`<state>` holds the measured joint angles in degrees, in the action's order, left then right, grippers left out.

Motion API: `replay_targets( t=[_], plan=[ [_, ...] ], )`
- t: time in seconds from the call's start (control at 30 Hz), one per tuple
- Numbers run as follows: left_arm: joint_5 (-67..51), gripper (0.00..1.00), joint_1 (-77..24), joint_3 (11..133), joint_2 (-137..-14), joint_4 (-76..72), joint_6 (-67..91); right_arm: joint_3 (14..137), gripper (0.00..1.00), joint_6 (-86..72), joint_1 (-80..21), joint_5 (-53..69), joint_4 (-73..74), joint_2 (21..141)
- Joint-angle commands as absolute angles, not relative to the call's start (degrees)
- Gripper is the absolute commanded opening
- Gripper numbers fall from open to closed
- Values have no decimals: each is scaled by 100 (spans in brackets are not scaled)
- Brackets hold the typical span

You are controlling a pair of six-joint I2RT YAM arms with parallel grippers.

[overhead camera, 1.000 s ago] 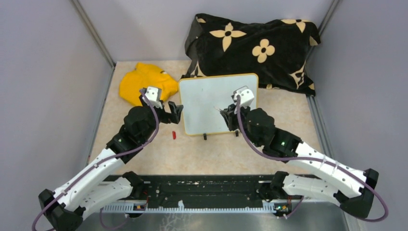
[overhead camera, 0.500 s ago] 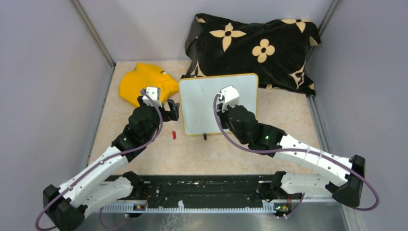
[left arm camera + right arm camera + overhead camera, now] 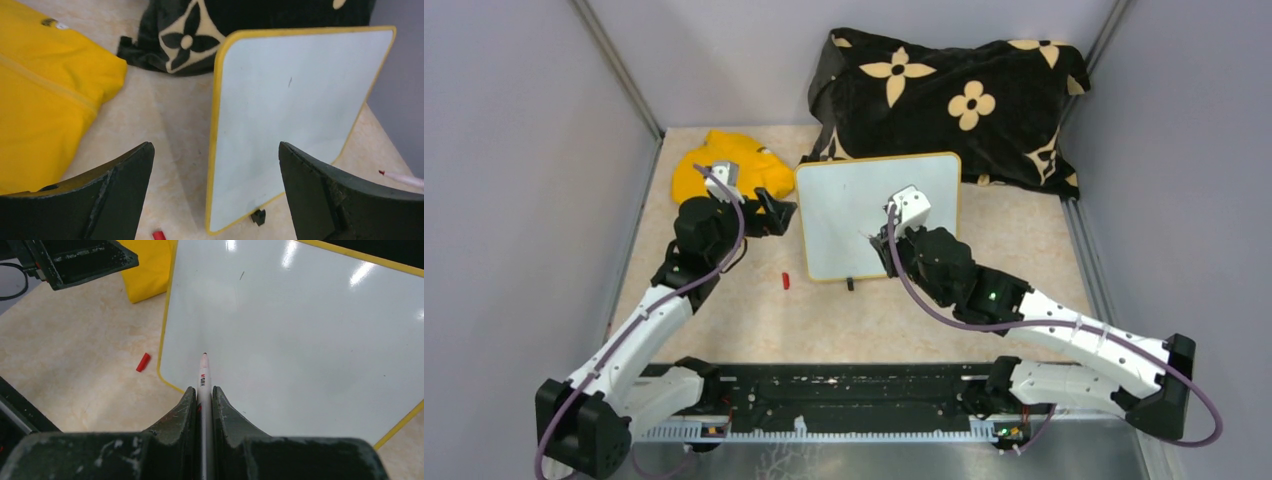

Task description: Write a sentence on the whiteboard

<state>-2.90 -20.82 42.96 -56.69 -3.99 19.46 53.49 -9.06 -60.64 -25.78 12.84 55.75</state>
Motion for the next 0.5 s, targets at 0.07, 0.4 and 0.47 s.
replay_targets(
  t=[0.07,0.4,0.47],
  plan=[
    [-1586,99,-1659,3390,-5661,-1903,2570,4958,0,-969,-6105,-2177,726,5142],
    [652,98,-1538,4606,-5687,335,3702,4553,0,-978,-6108,-2140,367,4740],
    [1402,99,-1538,4871,-5655,1029,4139,4569,0,-931,-6108,-2152,392,4714]
  ],
)
